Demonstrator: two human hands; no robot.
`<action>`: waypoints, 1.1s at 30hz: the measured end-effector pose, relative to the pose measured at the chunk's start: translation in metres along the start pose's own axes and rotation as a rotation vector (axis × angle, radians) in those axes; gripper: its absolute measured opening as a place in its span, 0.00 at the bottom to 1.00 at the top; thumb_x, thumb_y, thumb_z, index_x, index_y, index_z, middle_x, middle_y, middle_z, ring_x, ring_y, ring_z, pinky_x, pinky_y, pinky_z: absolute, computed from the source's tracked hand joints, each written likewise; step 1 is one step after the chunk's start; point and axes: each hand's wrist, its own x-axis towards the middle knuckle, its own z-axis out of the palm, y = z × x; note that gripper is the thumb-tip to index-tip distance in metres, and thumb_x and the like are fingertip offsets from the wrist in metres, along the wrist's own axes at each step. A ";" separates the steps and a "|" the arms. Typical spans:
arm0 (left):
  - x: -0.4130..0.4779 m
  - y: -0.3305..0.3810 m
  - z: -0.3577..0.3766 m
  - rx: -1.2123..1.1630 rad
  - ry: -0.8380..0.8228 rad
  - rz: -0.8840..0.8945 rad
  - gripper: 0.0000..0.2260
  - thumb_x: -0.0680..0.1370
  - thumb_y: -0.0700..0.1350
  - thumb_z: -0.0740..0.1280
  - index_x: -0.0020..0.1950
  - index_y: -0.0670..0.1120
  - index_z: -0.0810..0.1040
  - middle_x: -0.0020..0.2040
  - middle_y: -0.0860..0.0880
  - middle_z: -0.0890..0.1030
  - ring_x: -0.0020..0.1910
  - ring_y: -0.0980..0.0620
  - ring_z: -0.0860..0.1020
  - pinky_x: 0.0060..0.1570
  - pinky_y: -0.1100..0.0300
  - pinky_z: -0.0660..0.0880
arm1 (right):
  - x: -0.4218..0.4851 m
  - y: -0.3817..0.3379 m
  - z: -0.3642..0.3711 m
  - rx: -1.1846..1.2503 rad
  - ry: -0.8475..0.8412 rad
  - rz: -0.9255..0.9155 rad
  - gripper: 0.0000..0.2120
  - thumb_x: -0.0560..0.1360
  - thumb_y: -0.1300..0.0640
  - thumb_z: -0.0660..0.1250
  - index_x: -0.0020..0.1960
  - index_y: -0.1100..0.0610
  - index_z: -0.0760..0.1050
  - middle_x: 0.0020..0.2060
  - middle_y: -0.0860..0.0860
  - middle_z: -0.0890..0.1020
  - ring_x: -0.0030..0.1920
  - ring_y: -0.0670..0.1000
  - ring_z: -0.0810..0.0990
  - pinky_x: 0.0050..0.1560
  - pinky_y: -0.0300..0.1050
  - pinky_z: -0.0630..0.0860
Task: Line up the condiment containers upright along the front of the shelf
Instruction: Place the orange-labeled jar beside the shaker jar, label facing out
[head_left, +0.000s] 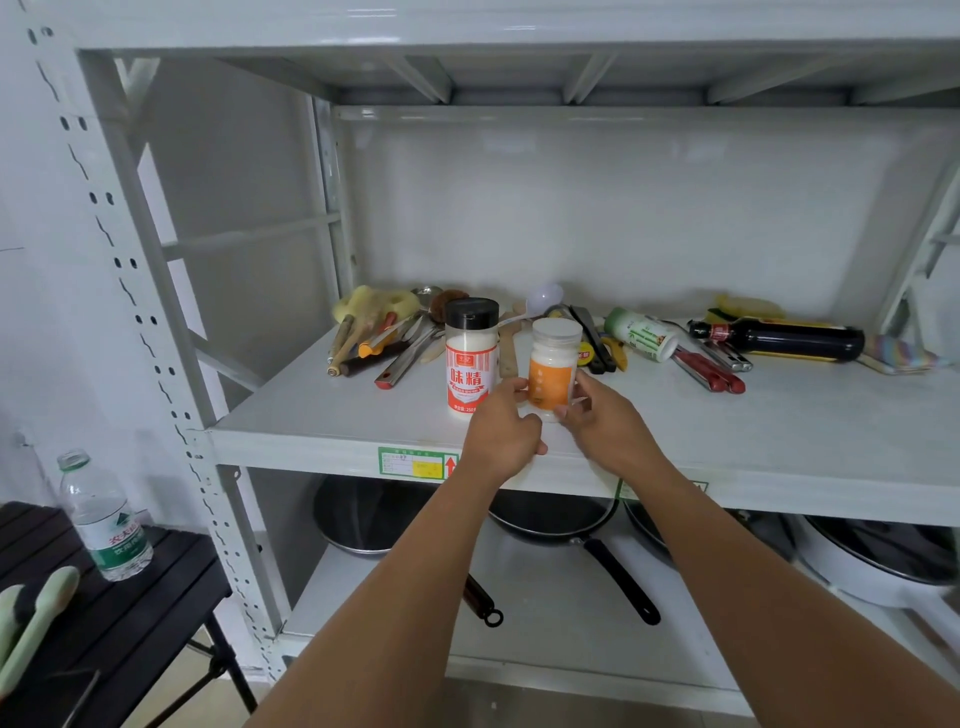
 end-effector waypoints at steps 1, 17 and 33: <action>0.000 0.000 0.001 0.012 0.010 0.007 0.29 0.78 0.35 0.67 0.79 0.46 0.66 0.74 0.46 0.74 0.42 0.51 0.85 0.52 0.51 0.83 | -0.001 -0.001 0.000 0.010 -0.012 -0.003 0.22 0.82 0.48 0.68 0.74 0.46 0.70 0.64 0.48 0.82 0.63 0.52 0.81 0.64 0.57 0.78; -0.010 0.012 0.001 0.049 0.069 -0.026 0.26 0.76 0.31 0.67 0.75 0.39 0.73 0.66 0.41 0.82 0.59 0.46 0.83 0.41 0.72 0.72 | -0.003 -0.001 0.003 0.073 -0.012 0.028 0.35 0.72 0.41 0.76 0.77 0.42 0.68 0.69 0.44 0.82 0.69 0.48 0.80 0.70 0.59 0.76; -0.014 0.016 0.010 0.068 0.182 -0.077 0.16 0.80 0.35 0.67 0.68 0.39 0.79 0.61 0.42 0.84 0.52 0.49 0.82 0.49 0.62 0.72 | 0.001 0.001 0.002 0.117 -0.043 0.061 0.36 0.73 0.45 0.78 0.78 0.45 0.69 0.70 0.46 0.81 0.71 0.48 0.79 0.72 0.57 0.75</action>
